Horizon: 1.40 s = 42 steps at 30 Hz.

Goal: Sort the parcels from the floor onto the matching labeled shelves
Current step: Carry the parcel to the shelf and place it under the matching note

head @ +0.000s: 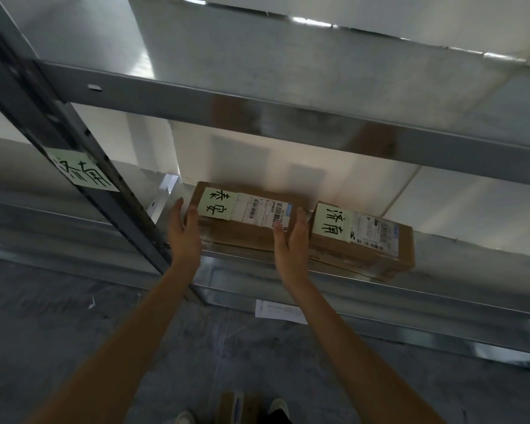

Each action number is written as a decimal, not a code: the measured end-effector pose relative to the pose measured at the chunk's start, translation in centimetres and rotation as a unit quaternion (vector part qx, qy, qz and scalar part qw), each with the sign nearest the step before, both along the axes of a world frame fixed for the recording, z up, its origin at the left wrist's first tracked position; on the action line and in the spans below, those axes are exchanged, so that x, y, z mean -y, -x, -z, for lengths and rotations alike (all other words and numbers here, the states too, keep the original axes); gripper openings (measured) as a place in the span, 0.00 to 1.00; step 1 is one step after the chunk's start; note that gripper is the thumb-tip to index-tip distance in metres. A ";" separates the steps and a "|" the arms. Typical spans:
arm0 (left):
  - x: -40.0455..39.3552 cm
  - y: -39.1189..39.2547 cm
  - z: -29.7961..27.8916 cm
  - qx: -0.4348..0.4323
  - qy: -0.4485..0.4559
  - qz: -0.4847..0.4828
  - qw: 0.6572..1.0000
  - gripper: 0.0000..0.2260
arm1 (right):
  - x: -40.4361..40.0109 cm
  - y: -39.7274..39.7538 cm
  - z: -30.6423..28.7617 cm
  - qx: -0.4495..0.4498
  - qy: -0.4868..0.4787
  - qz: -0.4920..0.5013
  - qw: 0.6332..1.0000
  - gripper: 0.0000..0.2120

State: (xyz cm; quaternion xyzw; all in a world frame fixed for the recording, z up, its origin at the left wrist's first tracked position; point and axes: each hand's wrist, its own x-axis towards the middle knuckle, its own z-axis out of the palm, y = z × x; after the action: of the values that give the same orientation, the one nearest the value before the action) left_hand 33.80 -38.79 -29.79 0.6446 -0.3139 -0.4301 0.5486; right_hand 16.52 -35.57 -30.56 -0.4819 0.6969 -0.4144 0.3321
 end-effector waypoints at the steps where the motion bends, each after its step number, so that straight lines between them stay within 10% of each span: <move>1: 0.2 -0.2 0.2 -0.002 -0.012 0.008 1.000 0.20 | 0.4 0.1 0.2 -0.006 -0.014 0.007 1.000 0.33; 10: 0.7 -1.5 2.0 -0.014 -0.071 0.056 0.996 0.18 | 1.8 -0.1 0.9 0.088 -0.087 0.059 0.991 0.41; 15: -0.1 -1.9 1.9 -0.029 -0.062 0.042 0.997 0.16 | 1.0 0.0 0.7 0.094 -0.062 0.046 0.993 0.24; 22: -2.4 -3.0 1.5 -0.015 -0.045 0.015 0.999 0.19 | -1.6 -0.2 -0.3 0.101 -0.042 0.042 0.993 0.26; 42: -14.0 -6.7 -10.8 -0.050 0.112 0.088 0.989 0.16 | -15.3 -5.2 -13.7 0.030 0.084 0.206 0.974 0.28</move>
State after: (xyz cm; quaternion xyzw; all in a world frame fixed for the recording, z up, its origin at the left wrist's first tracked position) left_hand 40.46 -24.78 -19.01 0.5267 -0.3879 -0.4701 0.5926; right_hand 21.67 -20.23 -16.84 -0.3414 0.7334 -0.5455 0.2189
